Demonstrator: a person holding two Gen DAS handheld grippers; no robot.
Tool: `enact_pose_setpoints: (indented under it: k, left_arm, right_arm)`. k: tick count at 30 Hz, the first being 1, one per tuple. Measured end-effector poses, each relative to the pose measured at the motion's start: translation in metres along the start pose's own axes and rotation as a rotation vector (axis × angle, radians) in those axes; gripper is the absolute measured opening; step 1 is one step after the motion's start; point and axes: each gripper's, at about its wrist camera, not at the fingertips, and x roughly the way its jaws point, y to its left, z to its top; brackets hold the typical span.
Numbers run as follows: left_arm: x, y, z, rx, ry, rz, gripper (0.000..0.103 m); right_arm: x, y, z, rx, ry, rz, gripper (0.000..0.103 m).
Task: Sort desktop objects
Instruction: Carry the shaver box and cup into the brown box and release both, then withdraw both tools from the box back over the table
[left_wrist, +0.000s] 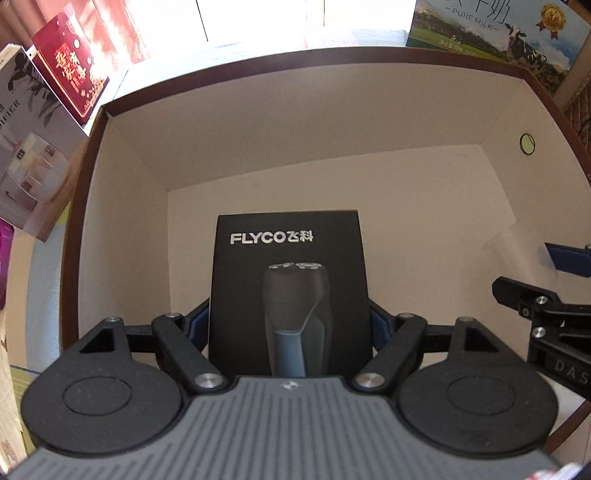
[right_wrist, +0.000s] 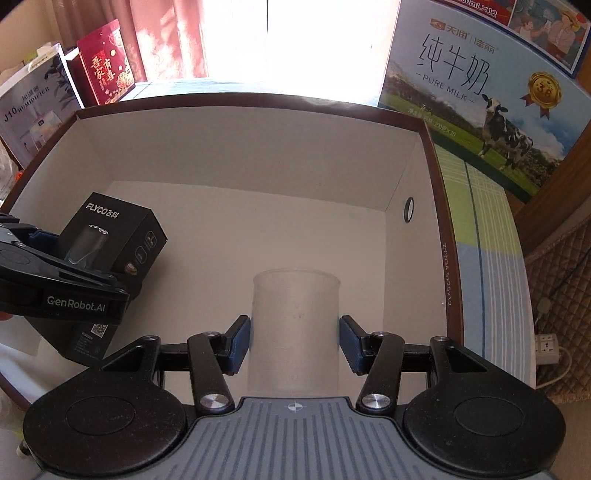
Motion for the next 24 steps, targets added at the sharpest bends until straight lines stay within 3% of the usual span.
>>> enact_pose_setpoints:
  k: [10, 15, 20, 24]
  left_arm:
    - [-0.016, 0.0, -0.002, 0.015, -0.038, -0.005, 0.082]
    - [-0.025, 0.003, -0.002, 0.018, -0.053, -0.013, 0.084]
    - [-0.039, 0.004, -0.005, 0.02, -0.078, -0.012, 0.085]
    - [-0.052, 0.007, -0.01, 0.017, -0.096, -0.017, 0.087]
  right_arm:
    - [-0.002, -0.002, 0.001, 0.005, -0.003, -0.004, 0.049]
    - [-0.008, -0.002, -0.001, 0.016, -0.03, 0.054, 0.072]
    - [-0.024, 0.009, -0.005, 0.005, -0.073, 0.062, 0.088]
    - [-0.036, 0.011, -0.011, 0.013, -0.095, 0.07, 0.09]
